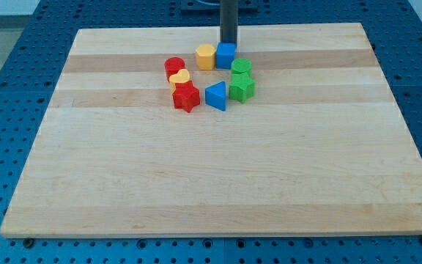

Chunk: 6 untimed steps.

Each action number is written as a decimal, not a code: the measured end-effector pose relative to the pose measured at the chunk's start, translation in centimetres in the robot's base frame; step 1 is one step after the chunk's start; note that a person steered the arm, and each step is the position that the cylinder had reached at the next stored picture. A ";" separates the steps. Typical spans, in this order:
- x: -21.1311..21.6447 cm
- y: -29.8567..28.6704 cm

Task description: Move the blue cube down a bit

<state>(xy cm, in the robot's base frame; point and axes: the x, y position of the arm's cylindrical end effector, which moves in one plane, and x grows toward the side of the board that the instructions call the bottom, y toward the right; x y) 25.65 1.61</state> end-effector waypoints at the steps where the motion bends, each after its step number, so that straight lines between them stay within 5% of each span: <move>1: 0.7 0.0; 6: 1.2 0.0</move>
